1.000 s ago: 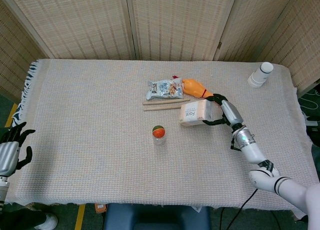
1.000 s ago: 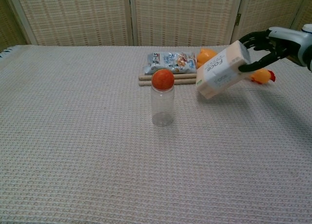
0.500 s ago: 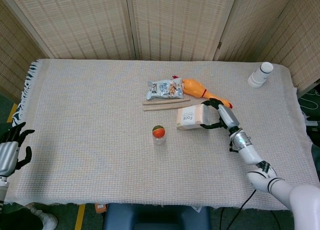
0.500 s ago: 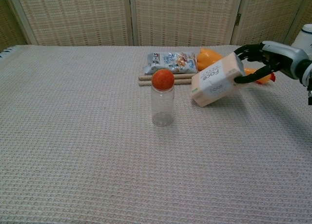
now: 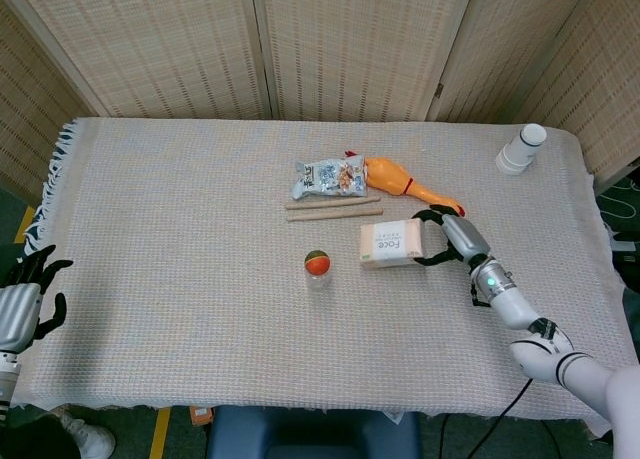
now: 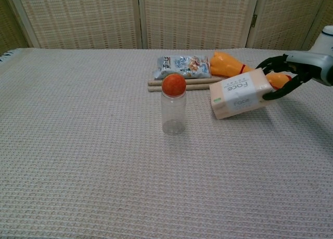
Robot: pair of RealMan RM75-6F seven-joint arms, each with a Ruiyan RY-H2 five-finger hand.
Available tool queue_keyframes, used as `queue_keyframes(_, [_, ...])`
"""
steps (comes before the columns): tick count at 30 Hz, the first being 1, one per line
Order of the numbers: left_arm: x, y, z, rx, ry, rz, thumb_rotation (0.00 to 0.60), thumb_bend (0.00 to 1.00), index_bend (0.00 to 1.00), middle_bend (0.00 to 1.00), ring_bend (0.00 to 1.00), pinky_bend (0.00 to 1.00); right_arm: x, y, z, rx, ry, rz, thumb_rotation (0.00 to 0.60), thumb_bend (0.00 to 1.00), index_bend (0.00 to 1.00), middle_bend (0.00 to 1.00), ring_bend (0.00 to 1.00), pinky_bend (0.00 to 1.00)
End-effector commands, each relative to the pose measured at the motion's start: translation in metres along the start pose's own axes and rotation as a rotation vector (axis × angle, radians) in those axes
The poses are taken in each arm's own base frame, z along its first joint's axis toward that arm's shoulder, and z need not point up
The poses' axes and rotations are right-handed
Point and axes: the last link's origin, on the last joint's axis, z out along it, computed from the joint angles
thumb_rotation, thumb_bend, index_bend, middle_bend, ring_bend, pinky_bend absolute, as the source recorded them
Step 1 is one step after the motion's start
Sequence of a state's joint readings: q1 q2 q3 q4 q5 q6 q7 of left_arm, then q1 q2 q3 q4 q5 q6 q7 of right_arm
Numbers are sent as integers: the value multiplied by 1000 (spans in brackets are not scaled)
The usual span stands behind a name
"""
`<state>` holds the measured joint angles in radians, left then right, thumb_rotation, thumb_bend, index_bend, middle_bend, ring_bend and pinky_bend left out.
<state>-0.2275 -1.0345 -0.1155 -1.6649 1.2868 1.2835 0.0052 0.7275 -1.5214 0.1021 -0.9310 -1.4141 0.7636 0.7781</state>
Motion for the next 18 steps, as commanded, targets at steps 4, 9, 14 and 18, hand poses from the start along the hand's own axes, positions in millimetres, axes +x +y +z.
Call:
queue_keyframes(4, [0,0,0,1,2,1,600,632,220,0,0,108,2,0,-2,-37,-38,-46,600,297,228,216,7,0])
queue_keyframes(9, [0,0,0,1,0,2,600,632,220,0,0,108,3,0,-4,-62,-65,-88,600,265,137,97,0,0])
queue_keyframes(14, [0,0,0,0,1,2,600,632,220,0,0,108,4,1,-6,-96,-92,-121,600,223,51,3,0,0])
queue_keyframes(18, [0,0,0,0,2,4,600,632,220,0,0,108,7,1,-14,-124,-132,-143,600,187,1,0,0,0])
